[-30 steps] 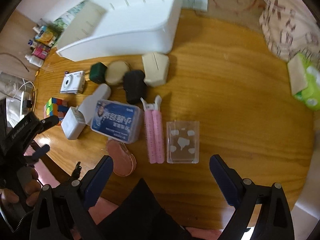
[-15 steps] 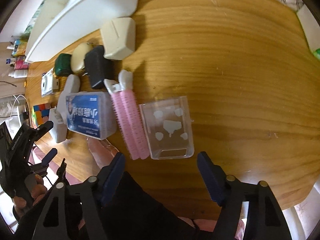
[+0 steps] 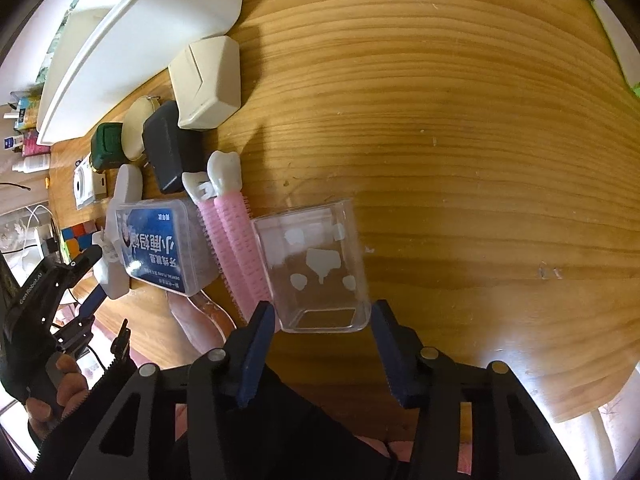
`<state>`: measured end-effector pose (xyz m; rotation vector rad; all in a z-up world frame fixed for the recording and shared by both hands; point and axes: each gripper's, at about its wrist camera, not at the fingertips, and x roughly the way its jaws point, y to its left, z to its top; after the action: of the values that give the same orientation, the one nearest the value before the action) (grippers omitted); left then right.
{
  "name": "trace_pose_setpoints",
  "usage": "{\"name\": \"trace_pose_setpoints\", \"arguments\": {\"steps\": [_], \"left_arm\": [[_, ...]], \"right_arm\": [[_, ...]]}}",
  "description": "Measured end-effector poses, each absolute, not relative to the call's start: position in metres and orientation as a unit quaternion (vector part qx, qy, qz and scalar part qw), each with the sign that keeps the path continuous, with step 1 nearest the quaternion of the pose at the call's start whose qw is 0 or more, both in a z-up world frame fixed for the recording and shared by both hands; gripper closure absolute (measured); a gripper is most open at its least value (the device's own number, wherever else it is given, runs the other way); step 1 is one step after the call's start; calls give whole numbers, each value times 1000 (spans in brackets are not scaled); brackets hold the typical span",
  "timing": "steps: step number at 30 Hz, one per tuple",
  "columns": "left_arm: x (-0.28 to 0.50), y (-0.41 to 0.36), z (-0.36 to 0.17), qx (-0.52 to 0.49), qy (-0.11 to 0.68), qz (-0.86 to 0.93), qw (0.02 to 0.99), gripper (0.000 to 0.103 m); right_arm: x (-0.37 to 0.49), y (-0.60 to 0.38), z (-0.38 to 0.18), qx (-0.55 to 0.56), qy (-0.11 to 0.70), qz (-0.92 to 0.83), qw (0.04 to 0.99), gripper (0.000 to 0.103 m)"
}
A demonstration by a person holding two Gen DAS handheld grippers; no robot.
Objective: Organize rigid objects
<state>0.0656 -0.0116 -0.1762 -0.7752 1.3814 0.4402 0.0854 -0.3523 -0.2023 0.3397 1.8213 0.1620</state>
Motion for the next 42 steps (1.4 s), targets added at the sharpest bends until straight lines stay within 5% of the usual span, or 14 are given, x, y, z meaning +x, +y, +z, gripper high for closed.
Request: {"name": "trace_pose_setpoints", "arguments": {"steps": [7,10,15,19,27,42], "left_arm": [[46,-6,-173,-346,612,196,684,45],[39,-5,-159,-335,587,207,708,86],[32,-6,-156,-343,589,196,705,91],[23,-5,-160,-346,592,189,703,83],[29,-9,-162,-344,591,185,706,44],[61,-17,-188,-345,618,196,679,24]], "right_arm": [[89,-356,-194,152,777,76,607,53],[89,-356,-187,151,770,79,615,53],[83,-353,-181,156,762,80,624,54],[75,-355,-170,154,750,80,638,54],[65,-370,-163,166,739,73,648,54],[66,-395,-160,184,737,59,648,54]]}}
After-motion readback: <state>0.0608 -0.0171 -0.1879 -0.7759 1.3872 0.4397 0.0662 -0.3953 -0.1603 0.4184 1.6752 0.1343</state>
